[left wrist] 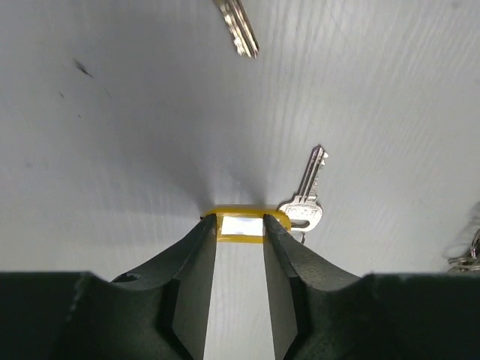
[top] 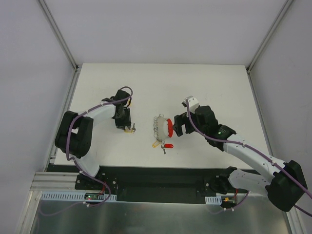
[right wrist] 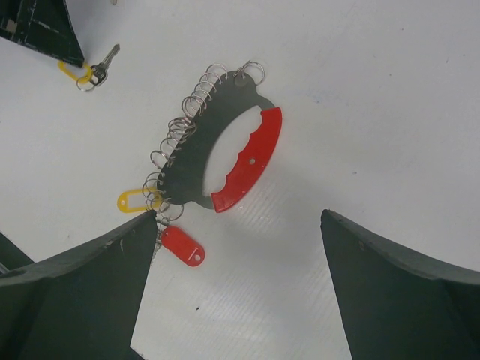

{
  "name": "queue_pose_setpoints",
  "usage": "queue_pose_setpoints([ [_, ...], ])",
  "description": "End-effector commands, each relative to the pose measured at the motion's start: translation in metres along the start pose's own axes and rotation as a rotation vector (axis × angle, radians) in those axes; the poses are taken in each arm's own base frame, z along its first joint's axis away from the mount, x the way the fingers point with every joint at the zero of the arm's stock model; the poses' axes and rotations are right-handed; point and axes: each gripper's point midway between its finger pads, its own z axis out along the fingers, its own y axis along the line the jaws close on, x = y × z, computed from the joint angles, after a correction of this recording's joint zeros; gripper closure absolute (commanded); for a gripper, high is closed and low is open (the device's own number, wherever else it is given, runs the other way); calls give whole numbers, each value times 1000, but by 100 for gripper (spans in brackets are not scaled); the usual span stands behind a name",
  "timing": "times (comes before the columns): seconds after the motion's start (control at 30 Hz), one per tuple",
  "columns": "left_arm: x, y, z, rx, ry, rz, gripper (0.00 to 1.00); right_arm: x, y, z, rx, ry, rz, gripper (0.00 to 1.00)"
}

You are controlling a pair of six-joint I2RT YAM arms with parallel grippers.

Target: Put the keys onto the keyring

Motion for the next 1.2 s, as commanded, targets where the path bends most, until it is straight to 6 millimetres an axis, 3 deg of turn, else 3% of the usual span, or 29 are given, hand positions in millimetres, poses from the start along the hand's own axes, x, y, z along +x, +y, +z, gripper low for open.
queue_pose_setpoints([
  [0.0,25,2,-18,-20,25,-21,67,-14,4,-4,-11,-43,-23,6],
  [0.2,26,-23,-39,24,-46,46,64,-14,6,-4,-22,-41,-30,7],
  [0.53,43,-38,-45,-33,-63,351,65,-11,12,-2,-47,-22,-44,9],
  [0.77,54,-28,-36,-147,-17,134,75,-11,11,-3,-38,-19,-50,9],
  [1.17,48,-29,-27,-177,-91,-101,78,-11,11,-3,-34,-19,-56,9],
])
